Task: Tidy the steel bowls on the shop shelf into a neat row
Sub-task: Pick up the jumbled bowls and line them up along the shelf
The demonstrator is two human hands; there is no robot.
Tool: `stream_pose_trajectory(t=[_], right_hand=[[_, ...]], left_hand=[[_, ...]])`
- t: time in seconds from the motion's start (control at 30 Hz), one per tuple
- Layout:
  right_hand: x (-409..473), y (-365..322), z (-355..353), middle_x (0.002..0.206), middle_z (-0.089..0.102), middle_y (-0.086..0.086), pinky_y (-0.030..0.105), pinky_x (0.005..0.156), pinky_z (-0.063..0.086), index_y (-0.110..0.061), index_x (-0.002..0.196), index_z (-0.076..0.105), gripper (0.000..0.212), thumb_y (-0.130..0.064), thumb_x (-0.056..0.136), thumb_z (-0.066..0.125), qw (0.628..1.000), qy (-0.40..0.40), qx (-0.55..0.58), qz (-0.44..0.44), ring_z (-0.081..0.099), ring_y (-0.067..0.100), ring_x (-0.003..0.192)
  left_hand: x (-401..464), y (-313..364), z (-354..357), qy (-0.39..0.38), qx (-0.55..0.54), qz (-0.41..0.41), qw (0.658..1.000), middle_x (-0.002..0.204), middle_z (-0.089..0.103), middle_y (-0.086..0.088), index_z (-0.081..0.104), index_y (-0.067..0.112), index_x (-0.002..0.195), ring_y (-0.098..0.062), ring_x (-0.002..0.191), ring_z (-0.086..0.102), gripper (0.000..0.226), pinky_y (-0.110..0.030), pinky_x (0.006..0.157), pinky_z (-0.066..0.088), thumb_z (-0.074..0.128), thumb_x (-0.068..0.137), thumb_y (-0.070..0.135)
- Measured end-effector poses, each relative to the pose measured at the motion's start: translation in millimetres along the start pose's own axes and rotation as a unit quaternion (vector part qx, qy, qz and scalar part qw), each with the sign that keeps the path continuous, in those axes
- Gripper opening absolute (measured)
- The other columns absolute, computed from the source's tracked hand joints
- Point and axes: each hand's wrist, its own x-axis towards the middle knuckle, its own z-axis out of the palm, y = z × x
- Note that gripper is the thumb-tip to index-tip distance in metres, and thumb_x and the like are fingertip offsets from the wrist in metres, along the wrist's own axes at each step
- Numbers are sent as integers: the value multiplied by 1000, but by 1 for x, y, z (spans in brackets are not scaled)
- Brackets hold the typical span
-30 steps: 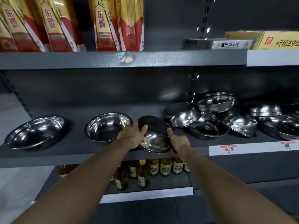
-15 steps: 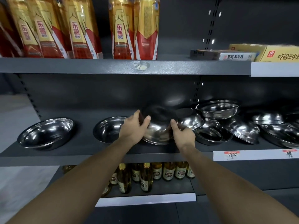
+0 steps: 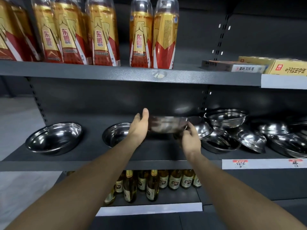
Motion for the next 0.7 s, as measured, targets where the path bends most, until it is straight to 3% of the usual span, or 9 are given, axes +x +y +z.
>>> stream_pose_trajectory(t=[0.07,0.17,0.23,0.3,0.43,0.57,0.7], right_hand=[[-2,-2,-1,114,70,4,32,65,54,-31,133,58,40,-37,101,34,999,-2,39,33,69,23,81],[-4,-4,-3,110,71,6,34,62,56,-22,125,62,66,-67,95,25,998,-12,34,56,72,23,74],[-3,-6,-5,108,71,7,32,60,56,-20,122,63,69,-73,90,31,997,-15,25,67,73,22,71],[-2,-6,-7,101,73,9,29,54,55,-15,117,64,54,-60,92,48,996,-12,9,82,71,20,62],[0,-3,-12,85,68,13,22,42,51,-1,124,61,38,-27,96,58,990,-5,16,143,61,16,48],[2,-4,-12,91,69,21,22,42,52,2,121,62,33,-19,96,57,987,0,44,156,61,19,49],[4,-9,-8,100,70,23,22,41,53,8,116,62,31,-15,96,55,987,16,46,151,62,22,49]], left_hand=[[0,0,-1,1,-9,-19,1000,155,39,-2,33,21,152,-26,143,35,84,-42,120,22,28,88,75],[0,-4,0,-12,41,9,999,157,36,-7,27,12,154,-26,144,34,71,-35,119,23,46,96,48],[0,-7,1,-24,72,17,997,148,47,-12,34,9,150,-30,136,44,63,-37,116,32,51,95,34],[0,-11,1,-34,96,22,995,138,56,-16,40,8,144,-34,127,52,56,-39,110,39,52,95,31],[-2,-18,-1,-46,170,67,982,143,51,-12,36,6,146,-28,132,48,57,-23,98,33,53,97,31],[1,-24,-7,-73,224,78,969,156,37,-8,17,10,156,-26,143,36,75,-30,111,30,49,98,45],[8,-21,-25,-68,322,95,939,158,33,-10,23,13,155,-28,144,33,70,-38,115,30,38,99,52]])
